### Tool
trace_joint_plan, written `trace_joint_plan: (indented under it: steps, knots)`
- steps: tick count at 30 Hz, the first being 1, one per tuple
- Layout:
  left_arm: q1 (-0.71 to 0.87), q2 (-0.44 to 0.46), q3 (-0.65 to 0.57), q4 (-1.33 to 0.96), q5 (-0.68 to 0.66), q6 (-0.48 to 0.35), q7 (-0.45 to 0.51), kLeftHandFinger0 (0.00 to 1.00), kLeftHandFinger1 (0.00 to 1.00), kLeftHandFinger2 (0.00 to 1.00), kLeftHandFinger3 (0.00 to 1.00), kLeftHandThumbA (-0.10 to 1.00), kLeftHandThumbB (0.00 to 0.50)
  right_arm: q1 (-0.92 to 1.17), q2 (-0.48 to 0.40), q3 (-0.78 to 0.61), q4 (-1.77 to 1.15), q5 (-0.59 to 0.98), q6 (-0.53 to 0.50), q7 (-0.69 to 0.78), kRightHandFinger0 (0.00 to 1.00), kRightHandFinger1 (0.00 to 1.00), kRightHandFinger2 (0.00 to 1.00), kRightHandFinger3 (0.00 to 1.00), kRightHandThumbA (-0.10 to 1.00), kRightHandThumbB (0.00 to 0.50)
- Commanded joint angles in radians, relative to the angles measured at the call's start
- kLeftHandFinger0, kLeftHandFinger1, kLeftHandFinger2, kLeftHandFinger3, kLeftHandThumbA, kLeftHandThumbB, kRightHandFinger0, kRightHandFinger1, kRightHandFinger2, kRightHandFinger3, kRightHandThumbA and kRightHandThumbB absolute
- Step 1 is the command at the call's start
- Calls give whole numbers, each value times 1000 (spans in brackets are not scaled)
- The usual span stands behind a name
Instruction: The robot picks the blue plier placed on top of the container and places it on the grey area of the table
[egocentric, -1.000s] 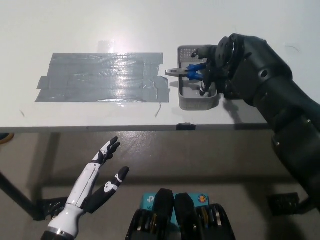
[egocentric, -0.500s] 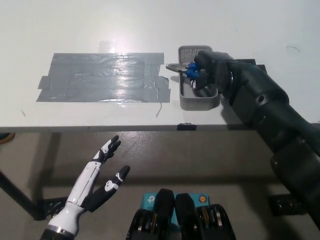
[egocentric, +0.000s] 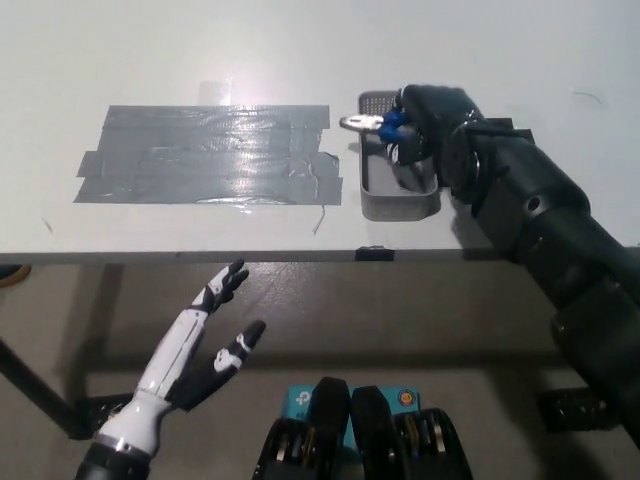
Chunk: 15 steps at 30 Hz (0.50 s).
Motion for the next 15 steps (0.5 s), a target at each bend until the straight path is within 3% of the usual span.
trace_joint_plan:
  steps: [1,2,3,4,5,7,11,12,13,15]
  knots:
    - [-43,10,9,-11,-8,-29,-7,978,986,986,1000,825,87,-129,-26,-8,-28,-20,-56,-112,55,624,1000,479,-100,202]
    - [-43,10,9,-11,-8,-29,-7,976,985,986,1000,826,86,-129,-25,-8,-27,-21,-57,-114,55,623,1000,478,-100,202]
    - [-53,8,12,-9,-9,-28,-3,966,986,997,1000,825,66,-179,-14,-9,-36,-24,-68,-127,106,612,952,545,-100,210]
    - [-56,8,13,-8,-8,-30,-2,961,986,999,1000,823,58,-190,-11,-11,-35,-23,-74,-128,49,564,917,471,-100,204]
    - [-58,7,13,-5,-6,-36,1,962,988,999,1000,817,48,-203,-10,-12,-34,-21,-82,-126,51,617,1000,531,-100,176]
    - [-59,7,13,-3,-6,-40,2,960,987,998,1000,812,44,-210,-8,-12,-33,-21,-86,-126,78,643,1000,801,-100,184]
    - [-68,9,14,-3,-4,-38,0,957,979,993,1000,780,21,-229,-2,-25,-30,-13,-114,-143,46,616,980,798,-100,181]
    - [-70,10,15,-6,-3,-31,-2,957,978,991,1000,780,23,-236,2,-29,-35,-10,-125,-154,35,510,818,598,-100,247]
    - [-71,10,15,-6,-3,-31,-2,957,976,989,1000,780,24,-236,3,-30,-34,-11,-126,-155,0,389,713,434,-100,257]
    - [-70,10,16,-6,-3,-31,-2,956,975,987,1000,780,24,-237,3,-31,-31,-12,-128,-156,0,340,686,350,-100,257]
